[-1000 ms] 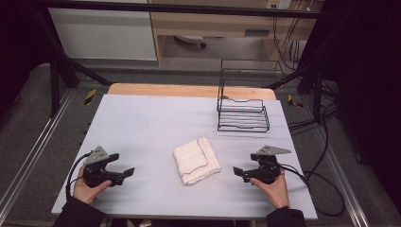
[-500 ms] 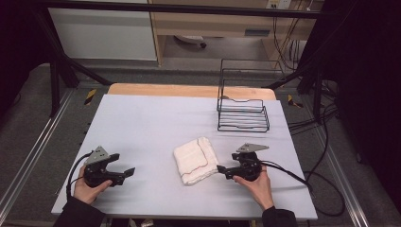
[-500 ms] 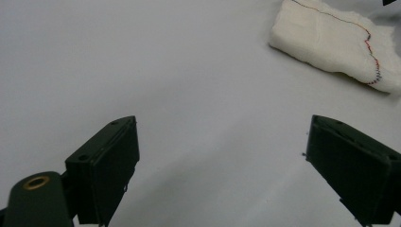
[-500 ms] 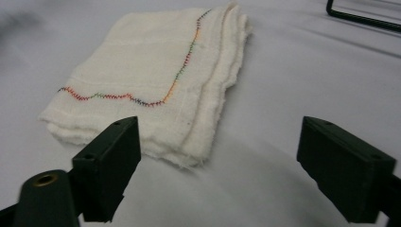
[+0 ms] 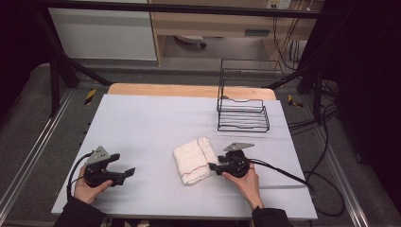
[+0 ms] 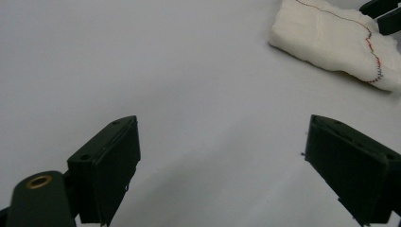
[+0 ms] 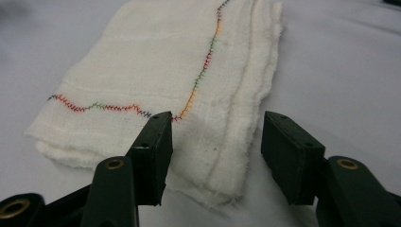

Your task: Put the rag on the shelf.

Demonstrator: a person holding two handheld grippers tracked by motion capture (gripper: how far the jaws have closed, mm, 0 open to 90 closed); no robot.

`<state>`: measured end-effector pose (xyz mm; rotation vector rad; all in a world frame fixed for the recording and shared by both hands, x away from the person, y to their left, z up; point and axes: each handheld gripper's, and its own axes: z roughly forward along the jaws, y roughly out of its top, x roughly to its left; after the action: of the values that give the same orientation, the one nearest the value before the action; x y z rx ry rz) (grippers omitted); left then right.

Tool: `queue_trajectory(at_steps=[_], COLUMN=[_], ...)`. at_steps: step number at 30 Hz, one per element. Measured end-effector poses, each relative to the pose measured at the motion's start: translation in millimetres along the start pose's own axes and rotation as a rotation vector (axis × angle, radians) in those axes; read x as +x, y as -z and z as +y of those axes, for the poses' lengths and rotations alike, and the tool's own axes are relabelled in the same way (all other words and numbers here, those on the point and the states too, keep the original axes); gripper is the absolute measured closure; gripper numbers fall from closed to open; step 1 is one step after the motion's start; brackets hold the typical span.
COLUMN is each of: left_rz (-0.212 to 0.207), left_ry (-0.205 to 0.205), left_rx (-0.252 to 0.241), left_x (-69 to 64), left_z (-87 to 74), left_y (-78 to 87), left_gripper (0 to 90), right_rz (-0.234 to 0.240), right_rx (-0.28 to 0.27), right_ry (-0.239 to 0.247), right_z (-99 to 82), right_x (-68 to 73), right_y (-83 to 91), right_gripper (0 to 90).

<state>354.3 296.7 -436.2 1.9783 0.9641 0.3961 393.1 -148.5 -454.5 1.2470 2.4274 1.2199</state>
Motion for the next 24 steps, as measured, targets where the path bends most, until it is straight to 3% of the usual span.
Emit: queue_trajectory(at_steps=[15, 24], left_rz=[-0.003, -0.005], left_ry=[-0.001, -0.003], left_rx=[0.005, 0.004], left_x=[-0.6, -1.2], left_z=[-0.1, 0.1], left_y=[-1.1, -1.1], left_gripper=[11.6, 11.7], right_rz=[0.018, 0.026], right_rx=[0.021, 0.016], right_ry=[-0.056, -0.060], right_z=[0.3, -0.2], right_x=[1.1, 2.3], right_y=[0.3, 1.2], right_gripper=[68.3, 74.9])
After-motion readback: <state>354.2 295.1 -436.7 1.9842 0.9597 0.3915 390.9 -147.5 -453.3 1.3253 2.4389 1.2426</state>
